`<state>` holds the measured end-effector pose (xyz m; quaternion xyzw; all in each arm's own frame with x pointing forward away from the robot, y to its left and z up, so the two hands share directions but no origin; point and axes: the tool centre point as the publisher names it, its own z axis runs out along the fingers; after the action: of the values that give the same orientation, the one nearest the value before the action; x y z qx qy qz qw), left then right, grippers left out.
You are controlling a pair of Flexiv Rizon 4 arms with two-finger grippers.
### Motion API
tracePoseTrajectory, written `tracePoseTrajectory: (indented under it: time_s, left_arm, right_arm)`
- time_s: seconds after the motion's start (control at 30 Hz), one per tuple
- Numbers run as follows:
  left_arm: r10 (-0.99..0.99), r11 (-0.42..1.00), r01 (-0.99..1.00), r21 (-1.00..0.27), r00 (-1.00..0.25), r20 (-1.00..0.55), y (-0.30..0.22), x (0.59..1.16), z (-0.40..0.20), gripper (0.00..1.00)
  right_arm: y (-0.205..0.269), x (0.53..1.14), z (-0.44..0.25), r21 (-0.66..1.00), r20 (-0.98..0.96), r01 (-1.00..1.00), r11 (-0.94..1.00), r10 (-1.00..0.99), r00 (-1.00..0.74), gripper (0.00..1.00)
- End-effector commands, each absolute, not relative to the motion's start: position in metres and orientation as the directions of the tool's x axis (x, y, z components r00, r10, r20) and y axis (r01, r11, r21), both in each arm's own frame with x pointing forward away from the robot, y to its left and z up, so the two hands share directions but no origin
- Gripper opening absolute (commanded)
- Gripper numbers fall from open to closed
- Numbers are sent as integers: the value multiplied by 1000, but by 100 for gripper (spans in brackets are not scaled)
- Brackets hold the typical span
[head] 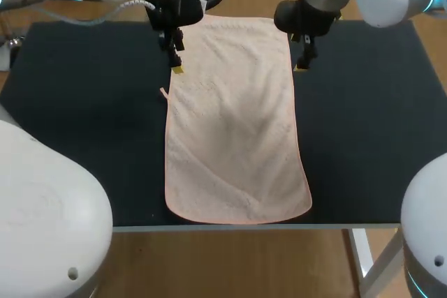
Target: Fold the towel
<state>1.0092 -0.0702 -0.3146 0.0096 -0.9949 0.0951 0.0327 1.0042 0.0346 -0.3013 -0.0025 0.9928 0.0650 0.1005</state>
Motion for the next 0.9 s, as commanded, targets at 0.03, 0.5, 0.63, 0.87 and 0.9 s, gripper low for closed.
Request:
tracePoseTrajectory:
  time_s: [0.03, 0.5, 0.63, 0.87, 0.9]
  left_arm:
    - [-13, 982, -25, -187, -998, 67, -70, 1009, -313, 100]
    - [23, 987, 13, -163, -998, 64, -82, 1001, -336, 100]
    - [9, 989, -4, -149, -996, 87, -85, 1004, -361, 100]
    - [-23, 991, -40, -124, -990, 140, -88, 1010, -399, 100]
    - [-26, 992, -44, -121, -989, 145, -88, 1011, -403, 100]
  right_arm:
    - [32, 1004, -301, 131, -198, -20, 991, 6, -980, 100]
    - [43, 999, -324, 127, -139, 4, 992, 22, -990, 100]
    - [49, 997, -349, 120, -84, 12, 993, 22, -996, 100]
    - [52, 1006, -382, 108, -21, 70, 992, 72, -997, 100]
    - [52, 1007, -385, 106, -21, 74, 992, 76, -997, 100]
